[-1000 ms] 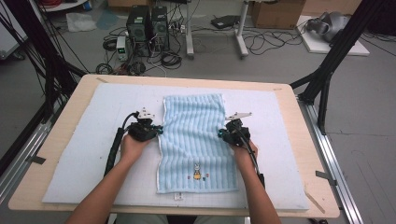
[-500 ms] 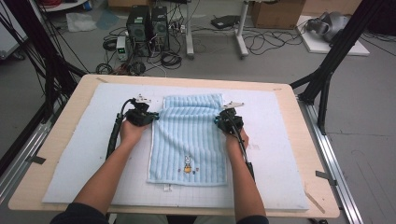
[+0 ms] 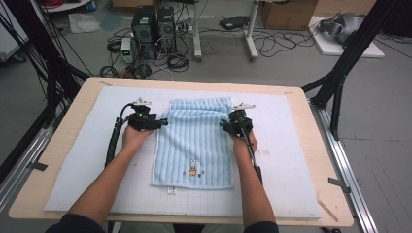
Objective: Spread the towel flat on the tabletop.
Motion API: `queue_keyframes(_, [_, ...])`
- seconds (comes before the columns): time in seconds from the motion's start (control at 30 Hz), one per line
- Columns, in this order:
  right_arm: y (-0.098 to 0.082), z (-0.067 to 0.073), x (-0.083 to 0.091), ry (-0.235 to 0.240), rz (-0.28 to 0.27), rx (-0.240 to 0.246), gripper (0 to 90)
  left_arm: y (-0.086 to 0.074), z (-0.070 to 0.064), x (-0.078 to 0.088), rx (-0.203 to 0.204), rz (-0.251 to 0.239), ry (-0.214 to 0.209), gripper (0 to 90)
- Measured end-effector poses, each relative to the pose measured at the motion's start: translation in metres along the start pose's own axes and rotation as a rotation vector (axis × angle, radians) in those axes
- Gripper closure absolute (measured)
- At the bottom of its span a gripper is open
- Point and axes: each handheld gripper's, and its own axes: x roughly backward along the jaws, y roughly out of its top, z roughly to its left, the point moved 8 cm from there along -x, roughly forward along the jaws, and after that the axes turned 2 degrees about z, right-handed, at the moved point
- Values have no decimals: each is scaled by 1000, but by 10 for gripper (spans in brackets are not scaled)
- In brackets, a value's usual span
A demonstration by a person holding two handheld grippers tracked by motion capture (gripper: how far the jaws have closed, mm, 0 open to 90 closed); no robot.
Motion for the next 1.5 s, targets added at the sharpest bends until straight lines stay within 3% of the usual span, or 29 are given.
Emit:
queue_keyframes(0.13, [1,6,18,44,-43,5,466,-10,-5,17,-18,-15,-31,320])
queue_keyframes(0.23, [-4,10,32,58,-63,26,431,-16,-10,30,-42,-36,-41,317])
queue_keyframes(0.33, [-15,13,43,78,-68,37,430,-26,-20,46,-40,-59,-71,362])
queue_keyframes(0.37, [-20,15,46,97,-33,36,434,-29,-23,49,-47,-53,-90,392])
queue_keyframes(0.47, [-28,20,55,90,-35,72,502,-42,-37,58,-88,-43,-121,477])
queue_keyframes(0.53, [-34,24,62,102,-37,73,528,-50,-46,63,-115,-28,-138,530])
queue_keyframes(0.67, [-49,33,70,143,-26,48,536,-65,-58,70,-128,-4,-160,600])
queue_keyframes(0.77, [-60,38,67,139,13,77,563,-71,-62,68,-131,23,-159,600])
queue_keyframes(0.87, [-67,36,59,90,67,107,611,-73,-63,65,-138,35,-149,619])
queue_keyframes(0.97, [-67,32,54,90,60,73,645,-73,-63,63,-130,27,-145,627])
queue_keyframes(1.0, [-67,31,53,86,53,64,719,-72,-62,63,-132,26,-141,624])
queue_keyframes(1.03, [-67,30,52,80,54,70,770,-73,-62,63,-130,26,-140,622])
queue_keyframes(1.1, [-65,29,51,41,47,82,786,-72,-62,63,-124,23,-137,605])
queue_keyframes(1.17, [-65,28,51,13,40,59,695,-73,-62,64,-122,22,-139,570])
queue_keyframes(1.27, [-65,28,56,38,5,24,631,-76,-66,64,-124,33,-137,524])
queue_keyframes(1.4, [-73,35,71,90,-11,57,589,-79,-71,66,-121,32,-130,515])
queue_keyframes(1.5, [-79,40,82,116,-21,83,509,-80,-75,66,-129,36,-135,514])
